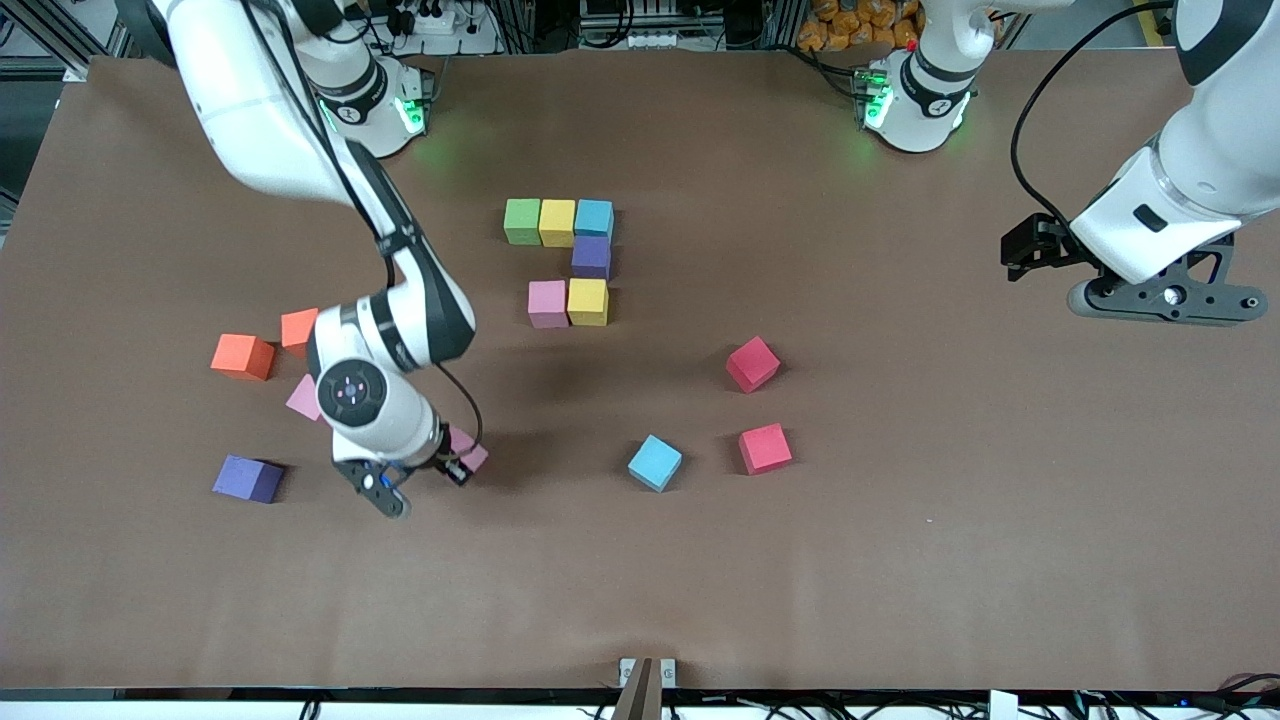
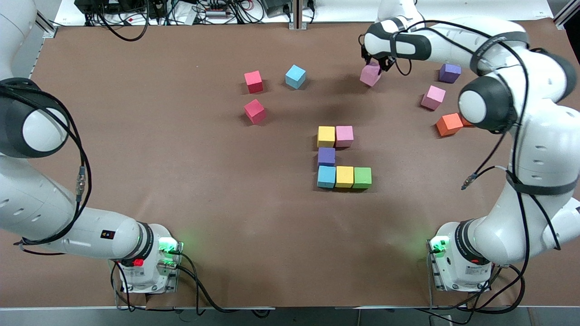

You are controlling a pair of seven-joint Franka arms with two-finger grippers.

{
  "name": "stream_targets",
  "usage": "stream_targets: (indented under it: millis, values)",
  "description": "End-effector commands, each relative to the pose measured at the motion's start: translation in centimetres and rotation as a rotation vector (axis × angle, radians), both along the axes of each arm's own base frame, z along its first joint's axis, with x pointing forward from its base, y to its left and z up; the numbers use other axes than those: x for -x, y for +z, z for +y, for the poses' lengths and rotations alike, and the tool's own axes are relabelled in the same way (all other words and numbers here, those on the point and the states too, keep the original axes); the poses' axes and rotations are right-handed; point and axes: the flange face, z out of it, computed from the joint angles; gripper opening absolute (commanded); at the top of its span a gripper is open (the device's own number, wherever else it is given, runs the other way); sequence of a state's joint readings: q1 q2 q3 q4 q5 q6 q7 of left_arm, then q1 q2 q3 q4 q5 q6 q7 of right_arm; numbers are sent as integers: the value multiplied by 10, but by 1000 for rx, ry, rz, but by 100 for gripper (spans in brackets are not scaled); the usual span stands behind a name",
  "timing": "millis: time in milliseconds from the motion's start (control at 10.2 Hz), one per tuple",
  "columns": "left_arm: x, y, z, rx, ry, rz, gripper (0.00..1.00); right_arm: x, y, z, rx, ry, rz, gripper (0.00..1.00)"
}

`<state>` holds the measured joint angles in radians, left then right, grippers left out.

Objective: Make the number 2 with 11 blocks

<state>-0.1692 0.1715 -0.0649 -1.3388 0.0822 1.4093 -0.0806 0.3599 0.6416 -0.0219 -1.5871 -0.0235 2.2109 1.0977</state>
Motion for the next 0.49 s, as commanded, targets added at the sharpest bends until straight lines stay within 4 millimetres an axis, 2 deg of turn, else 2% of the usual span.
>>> stream_targets:
  millis: [0,196,393]
  values:
    - [5,3,0,-7,-2,5,100,73,24,-8,17,-170,37,0]
    - [5,3,1,-9,-2,5,100,107,31,2,30,-320,46,0]
    - [5,3,1,-8,-2,5,100,136,17,4,39,-417,51,0]
